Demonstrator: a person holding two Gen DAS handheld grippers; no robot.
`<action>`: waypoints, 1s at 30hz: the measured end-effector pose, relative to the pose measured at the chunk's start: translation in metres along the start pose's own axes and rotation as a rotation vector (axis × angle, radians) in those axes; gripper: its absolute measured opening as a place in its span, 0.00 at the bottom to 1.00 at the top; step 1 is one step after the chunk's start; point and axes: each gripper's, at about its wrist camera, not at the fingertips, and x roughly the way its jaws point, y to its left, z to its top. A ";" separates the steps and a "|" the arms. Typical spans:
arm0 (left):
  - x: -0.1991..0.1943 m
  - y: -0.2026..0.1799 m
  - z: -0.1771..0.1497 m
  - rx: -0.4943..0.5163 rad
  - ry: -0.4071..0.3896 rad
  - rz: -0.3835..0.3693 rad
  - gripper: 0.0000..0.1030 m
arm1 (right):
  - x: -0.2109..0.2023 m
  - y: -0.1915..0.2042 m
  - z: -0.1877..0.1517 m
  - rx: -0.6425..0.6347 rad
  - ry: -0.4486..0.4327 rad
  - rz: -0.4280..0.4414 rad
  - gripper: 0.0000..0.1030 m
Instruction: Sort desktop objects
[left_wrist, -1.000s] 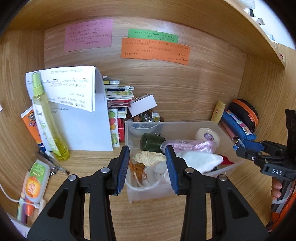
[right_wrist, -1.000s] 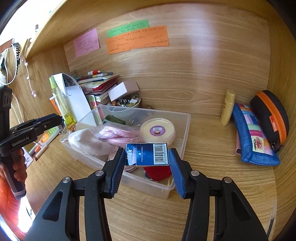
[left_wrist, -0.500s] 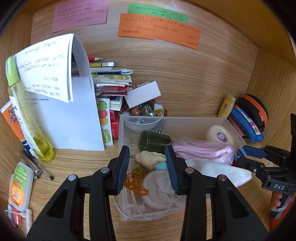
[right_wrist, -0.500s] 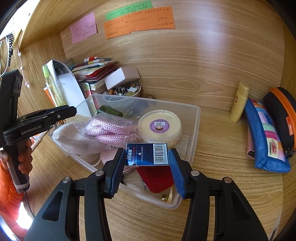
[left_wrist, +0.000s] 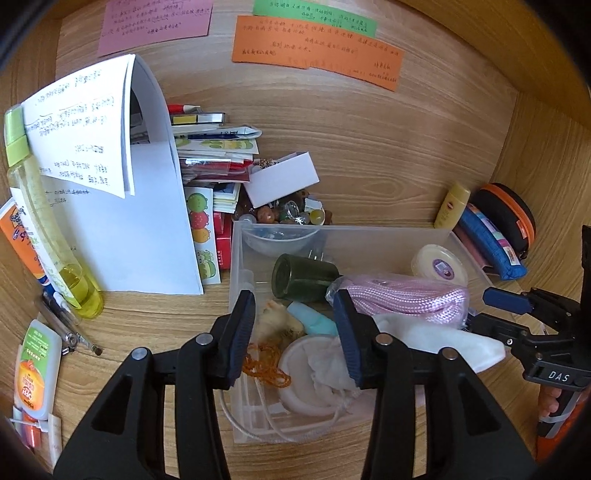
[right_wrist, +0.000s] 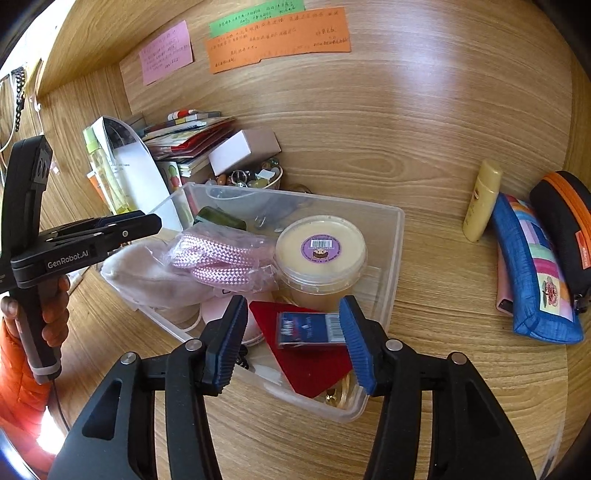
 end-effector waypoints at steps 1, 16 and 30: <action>-0.002 0.000 0.000 0.000 -0.001 -0.001 0.42 | -0.002 0.001 0.000 0.001 -0.003 0.000 0.49; -0.052 -0.012 -0.011 0.006 -0.057 0.006 0.71 | -0.047 0.016 -0.005 -0.011 -0.075 -0.017 0.67; -0.108 -0.032 -0.036 0.007 -0.156 0.056 0.92 | -0.090 0.031 -0.021 0.002 -0.138 -0.047 0.81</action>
